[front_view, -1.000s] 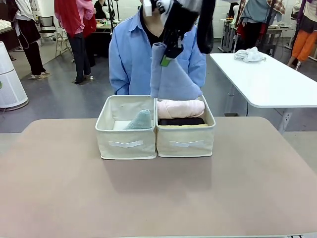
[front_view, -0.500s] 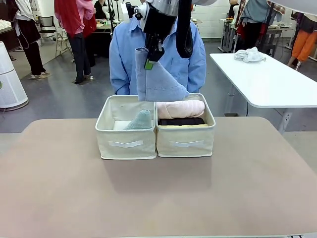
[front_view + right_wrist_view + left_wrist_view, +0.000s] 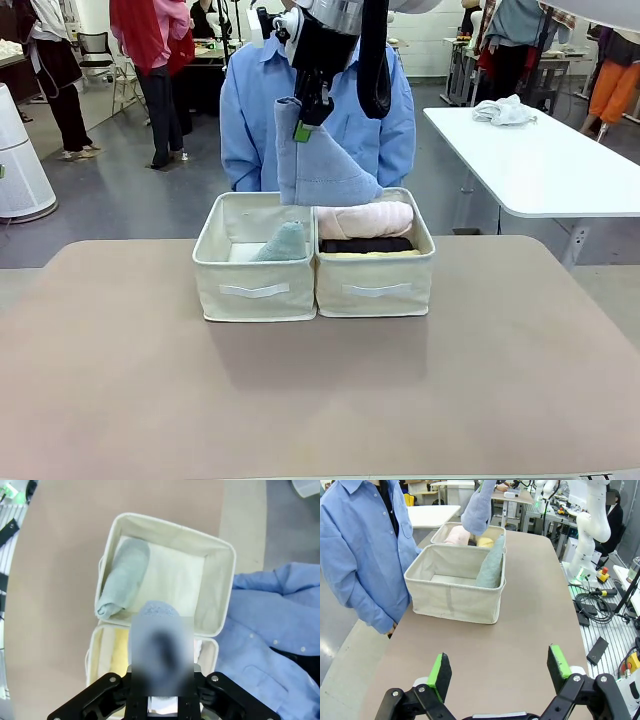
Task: Sort the towels based on their folding style.
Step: Pick up another triangle-folded towel from the table and place it in the left Fabric basket.
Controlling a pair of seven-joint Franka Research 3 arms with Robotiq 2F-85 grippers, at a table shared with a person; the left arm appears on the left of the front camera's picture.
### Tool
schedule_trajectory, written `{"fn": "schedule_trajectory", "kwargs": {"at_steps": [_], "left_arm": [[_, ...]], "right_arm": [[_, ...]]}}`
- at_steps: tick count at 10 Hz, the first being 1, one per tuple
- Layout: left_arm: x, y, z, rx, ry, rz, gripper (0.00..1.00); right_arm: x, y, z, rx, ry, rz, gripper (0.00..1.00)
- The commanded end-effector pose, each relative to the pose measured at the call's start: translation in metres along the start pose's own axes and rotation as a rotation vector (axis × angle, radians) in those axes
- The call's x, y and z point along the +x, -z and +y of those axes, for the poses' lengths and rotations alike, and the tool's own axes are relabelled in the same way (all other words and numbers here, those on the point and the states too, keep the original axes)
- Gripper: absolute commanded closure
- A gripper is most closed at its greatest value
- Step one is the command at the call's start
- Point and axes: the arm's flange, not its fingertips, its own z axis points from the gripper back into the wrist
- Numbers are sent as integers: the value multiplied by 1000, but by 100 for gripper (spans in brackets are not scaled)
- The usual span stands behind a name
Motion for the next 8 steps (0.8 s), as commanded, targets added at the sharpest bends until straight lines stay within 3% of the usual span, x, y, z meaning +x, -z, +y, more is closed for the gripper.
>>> {"fn": "schedule_trajectory", "kwargs": {"at_steps": [1,5,8], "left_arm": [[1,0,-1,9,0,5,0],[1,0,-1,9,0,5,0],[1,0,-1,9,0,5,0]], "right_arm": [[11,0,4,-58,20,-94,81],[44,42,-7,-57,34,-195,81],[78,80,-17,31,-5,-180,81]]}}
